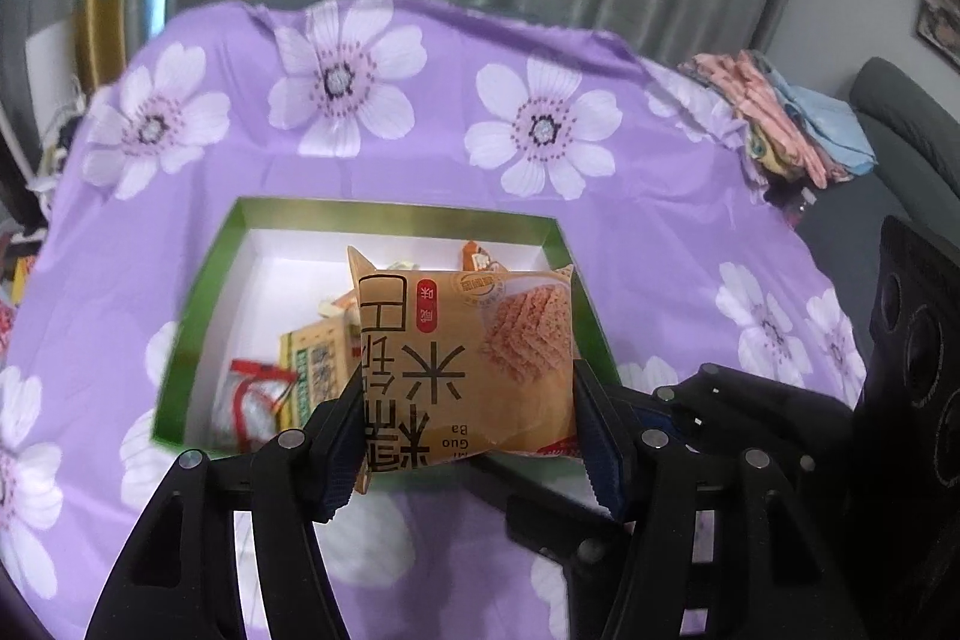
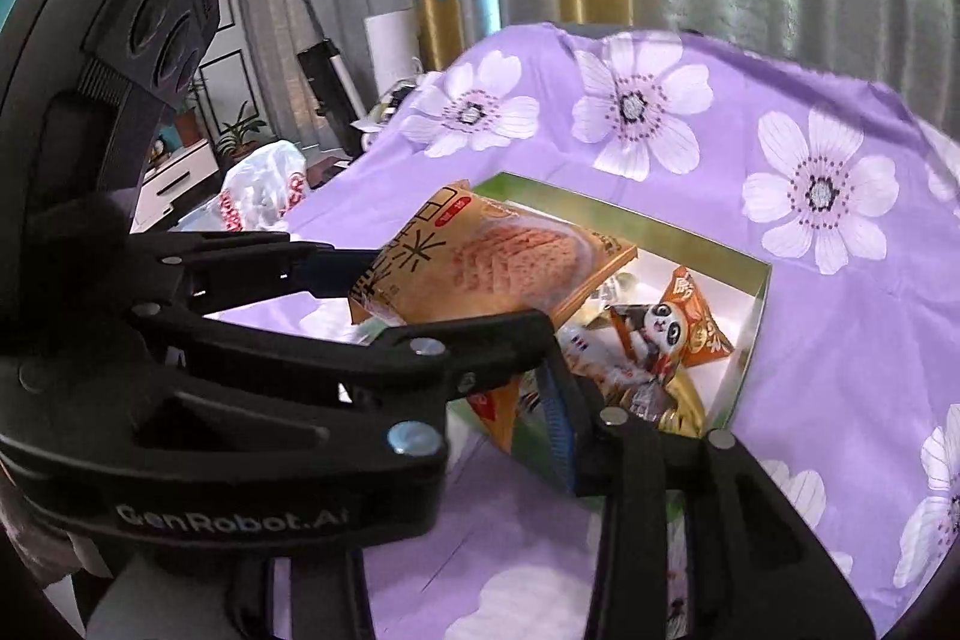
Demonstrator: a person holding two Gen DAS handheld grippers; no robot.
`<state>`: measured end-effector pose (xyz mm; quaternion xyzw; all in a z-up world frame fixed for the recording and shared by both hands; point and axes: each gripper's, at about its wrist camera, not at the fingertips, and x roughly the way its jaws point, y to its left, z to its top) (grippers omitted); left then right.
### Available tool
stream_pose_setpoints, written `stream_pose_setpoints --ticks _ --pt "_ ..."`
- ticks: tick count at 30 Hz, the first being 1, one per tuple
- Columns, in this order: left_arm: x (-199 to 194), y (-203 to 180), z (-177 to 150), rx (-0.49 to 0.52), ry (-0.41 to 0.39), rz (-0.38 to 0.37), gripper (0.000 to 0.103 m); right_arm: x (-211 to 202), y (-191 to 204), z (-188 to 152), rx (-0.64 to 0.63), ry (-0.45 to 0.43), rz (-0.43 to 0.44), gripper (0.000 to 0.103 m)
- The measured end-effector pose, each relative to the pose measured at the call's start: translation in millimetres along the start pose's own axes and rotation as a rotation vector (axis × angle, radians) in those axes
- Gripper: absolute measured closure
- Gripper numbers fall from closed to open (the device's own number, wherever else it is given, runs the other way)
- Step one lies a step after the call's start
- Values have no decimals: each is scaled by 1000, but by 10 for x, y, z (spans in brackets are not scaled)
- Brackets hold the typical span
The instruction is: Organize snacks
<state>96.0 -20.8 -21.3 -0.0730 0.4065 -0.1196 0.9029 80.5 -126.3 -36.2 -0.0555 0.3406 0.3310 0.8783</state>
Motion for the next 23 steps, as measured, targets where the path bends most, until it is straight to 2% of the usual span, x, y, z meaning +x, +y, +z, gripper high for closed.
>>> stream_pose_setpoints --ticks 1,3,5,6,10,16,23 --pt "59 18 37 -6 12 18 37 75 -58 41 13 16 -29 45" --pt "104 27 102 4 23 78 32 131 -138 82 40 28 -96 33" --pt "46 29 142 11 25 139 10 105 -190 119 64 37 -111 32" --pt "-4 34 155 14 19 160 8 50 -181 139 58 36 -132 30" --pt "-351 16 204 18 -29 241 5 -182 -82 200 24 42 -182 12" --pt "-812 -128 279 36 -66 261 3 -607 57 339 16 23 -203 3" --pt "-1178 -273 381 45 -122 285 3 -968 221 502 -3 -19 -198 2"
